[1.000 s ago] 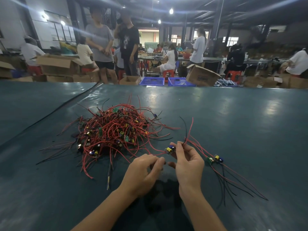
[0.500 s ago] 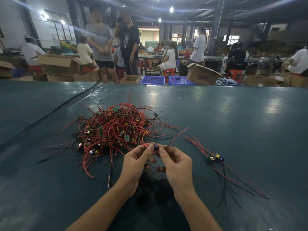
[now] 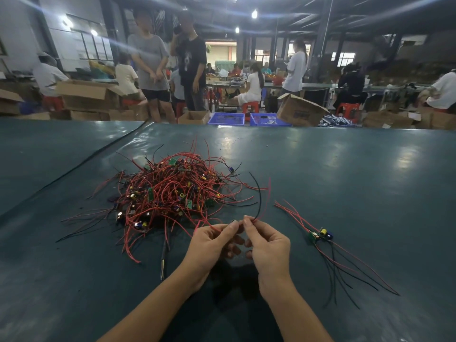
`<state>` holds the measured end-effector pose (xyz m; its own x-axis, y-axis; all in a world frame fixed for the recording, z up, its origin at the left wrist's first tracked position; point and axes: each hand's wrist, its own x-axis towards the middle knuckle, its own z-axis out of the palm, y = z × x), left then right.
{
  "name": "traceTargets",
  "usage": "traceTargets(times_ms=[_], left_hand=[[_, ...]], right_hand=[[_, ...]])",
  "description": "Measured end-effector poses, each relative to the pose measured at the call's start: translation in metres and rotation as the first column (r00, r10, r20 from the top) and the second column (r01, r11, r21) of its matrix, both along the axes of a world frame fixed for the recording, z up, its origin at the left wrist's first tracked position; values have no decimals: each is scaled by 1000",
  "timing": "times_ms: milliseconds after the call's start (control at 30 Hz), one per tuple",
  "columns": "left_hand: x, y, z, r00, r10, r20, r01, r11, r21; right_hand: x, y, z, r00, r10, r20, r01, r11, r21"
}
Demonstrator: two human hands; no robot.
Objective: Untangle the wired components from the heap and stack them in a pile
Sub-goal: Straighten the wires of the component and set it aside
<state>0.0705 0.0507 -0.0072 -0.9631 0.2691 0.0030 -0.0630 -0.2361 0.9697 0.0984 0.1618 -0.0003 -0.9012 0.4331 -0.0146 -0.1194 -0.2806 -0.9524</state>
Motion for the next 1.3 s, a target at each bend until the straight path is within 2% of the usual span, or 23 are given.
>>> traceTargets(times_ms=[133, 233, 467, 567, 633, 800, 900, 967, 1133, 1233, 1300], left_hand=[[0, 0, -1, 995, -62, -78, 52, 991, -124], [-2, -1, 0, 991, -88, -101, 71, 984, -162], [-5, -8, -3, 988, -112, -105, 93, 981, -173], [-4, -6, -5, 989, -106, -102, 92, 987, -133], [-3, -5, -6, 994, -73, -87, 65, 993, -94], [-5, -4, -5, 998, -5, -58, 4, 1000, -20], [-5, -4, -5, 997, -21, -80, 18, 999, -44], [-4, -4, -5, 993, -51, -107, 42, 995, -93], [-4, -6, -1, 984, -80, -162, 48, 981, -189], [-6, -10, 4, 975, -106, -196, 66, 978, -199], [-7, -12, 6, 972, -101, -214, 62, 982, -180]], right_hand=[[-6, 13, 3, 993, -40, 108, 55, 989, -140], [-10, 27, 7, 984, -90, 157, 124, 967, -222], [-13, 47, 11, 982, -121, 143, 176, 854, -490], [-13, 45, 9, 970, -200, 136, 238, 887, -396], [-13, 36, 6, 973, -194, 126, 223, 929, -294], [-6, -2, -4, 998, 23, 56, -24, 1000, 14], [-3, -9, -4, 998, 54, 18, -56, 990, 129], [-4, -5, -3, 998, 28, 53, -33, 994, 101], [-15, 25, 9, 981, -104, 166, 131, 979, -158], [-17, 46, 16, 985, -116, 128, 152, 938, -312], [-17, 52, 18, 989, -116, 89, 139, 932, -335]])
